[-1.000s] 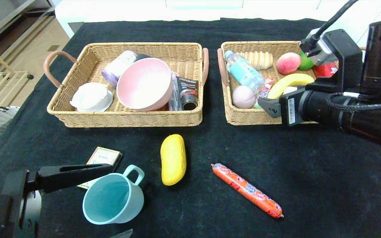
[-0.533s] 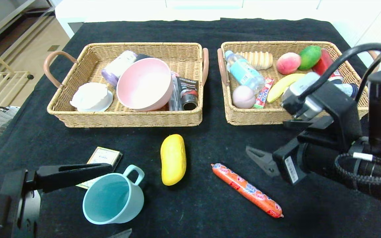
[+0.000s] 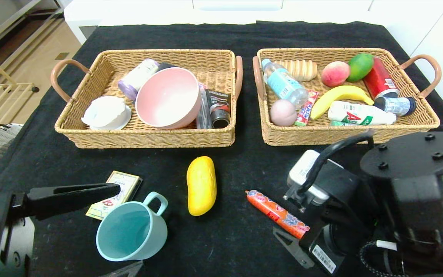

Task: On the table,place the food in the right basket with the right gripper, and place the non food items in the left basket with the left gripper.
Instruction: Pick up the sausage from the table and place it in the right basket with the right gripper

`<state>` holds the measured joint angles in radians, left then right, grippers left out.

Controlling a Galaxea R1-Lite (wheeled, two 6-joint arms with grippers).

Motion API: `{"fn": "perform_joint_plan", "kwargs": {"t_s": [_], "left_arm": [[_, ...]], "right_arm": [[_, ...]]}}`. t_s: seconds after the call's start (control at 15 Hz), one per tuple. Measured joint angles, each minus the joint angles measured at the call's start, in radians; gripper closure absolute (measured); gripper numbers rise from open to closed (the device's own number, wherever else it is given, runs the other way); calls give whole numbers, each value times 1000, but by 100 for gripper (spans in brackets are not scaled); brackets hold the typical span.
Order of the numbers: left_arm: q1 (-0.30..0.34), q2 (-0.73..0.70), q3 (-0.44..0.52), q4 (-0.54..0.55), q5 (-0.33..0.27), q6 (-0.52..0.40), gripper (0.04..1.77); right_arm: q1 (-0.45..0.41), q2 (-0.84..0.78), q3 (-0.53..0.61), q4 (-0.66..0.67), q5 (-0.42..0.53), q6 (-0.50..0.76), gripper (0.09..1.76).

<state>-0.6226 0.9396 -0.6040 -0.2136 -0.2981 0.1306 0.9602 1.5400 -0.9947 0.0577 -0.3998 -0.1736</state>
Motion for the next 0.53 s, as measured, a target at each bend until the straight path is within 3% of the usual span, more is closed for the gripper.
{"fn": "perform_joint_plan", "kwargs": {"t_s": [0.53], "left_arm": [[15,-24,-9,1,-1,1,9]], "right_arm": [[-14,90,11,-23,-3,2,15]]}}
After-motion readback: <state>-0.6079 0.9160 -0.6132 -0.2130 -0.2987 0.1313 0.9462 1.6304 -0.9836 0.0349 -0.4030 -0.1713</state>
